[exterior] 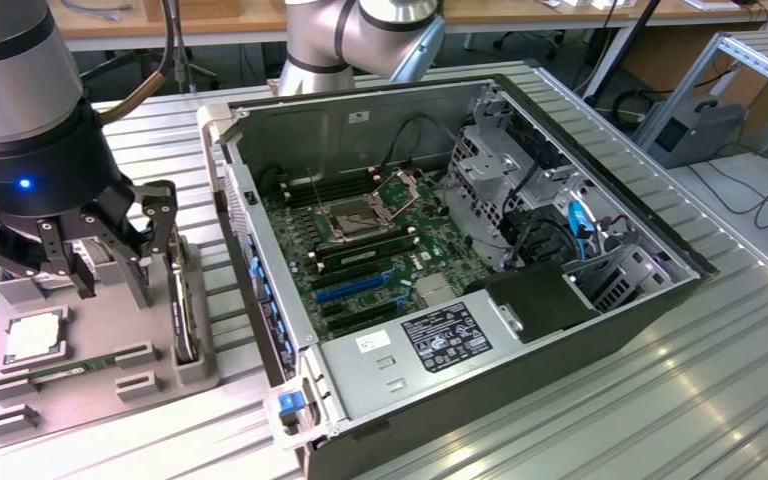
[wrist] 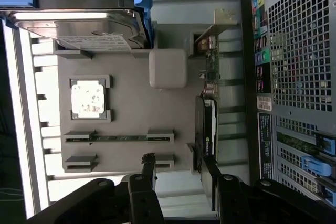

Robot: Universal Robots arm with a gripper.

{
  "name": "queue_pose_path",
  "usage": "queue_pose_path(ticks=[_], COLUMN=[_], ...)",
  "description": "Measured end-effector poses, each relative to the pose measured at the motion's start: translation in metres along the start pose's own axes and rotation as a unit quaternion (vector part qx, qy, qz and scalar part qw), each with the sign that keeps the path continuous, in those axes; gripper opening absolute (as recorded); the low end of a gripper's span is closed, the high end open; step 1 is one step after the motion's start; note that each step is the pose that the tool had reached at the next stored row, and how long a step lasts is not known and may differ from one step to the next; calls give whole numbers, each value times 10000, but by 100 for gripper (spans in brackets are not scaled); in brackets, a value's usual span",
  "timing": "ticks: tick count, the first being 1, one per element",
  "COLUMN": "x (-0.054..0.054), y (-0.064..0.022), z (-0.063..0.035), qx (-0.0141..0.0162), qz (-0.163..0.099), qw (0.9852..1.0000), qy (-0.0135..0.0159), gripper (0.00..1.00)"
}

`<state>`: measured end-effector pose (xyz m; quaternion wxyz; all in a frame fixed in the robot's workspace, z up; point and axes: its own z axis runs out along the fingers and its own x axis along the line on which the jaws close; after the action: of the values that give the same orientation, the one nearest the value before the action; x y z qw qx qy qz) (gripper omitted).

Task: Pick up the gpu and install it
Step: 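Pick up the gpu and move the gpu toward the slot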

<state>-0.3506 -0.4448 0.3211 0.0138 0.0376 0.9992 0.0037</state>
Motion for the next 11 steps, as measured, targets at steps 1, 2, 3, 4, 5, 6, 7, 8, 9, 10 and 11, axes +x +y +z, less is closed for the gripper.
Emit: queue_pose_path(ticks=[1, 2, 3, 4, 5, 6, 7, 8, 9, 10, 11], x=[0, 0, 0, 1, 1, 1, 1, 1, 1, 1, 1], y=[0, 0, 0, 0, 0, 0, 0, 0, 0, 0, 0], z=[5, 10, 13, 16, 22, 24, 27, 31, 34, 37, 40], qx=[0, 0, 0, 0, 0, 0, 1, 0, 0, 0, 0], qz=[0, 0, 0, 0, 0, 0, 0, 0, 0, 0, 0], qw=[10000, 10000, 10000, 10000, 10000, 10000, 10000, 10000, 10000, 10000, 10000], qy=[0, 0, 0, 0, 0, 0, 0, 0, 0, 0, 0], gripper=[48, 48, 48, 48, 48, 48, 48, 48, 48, 48, 48])
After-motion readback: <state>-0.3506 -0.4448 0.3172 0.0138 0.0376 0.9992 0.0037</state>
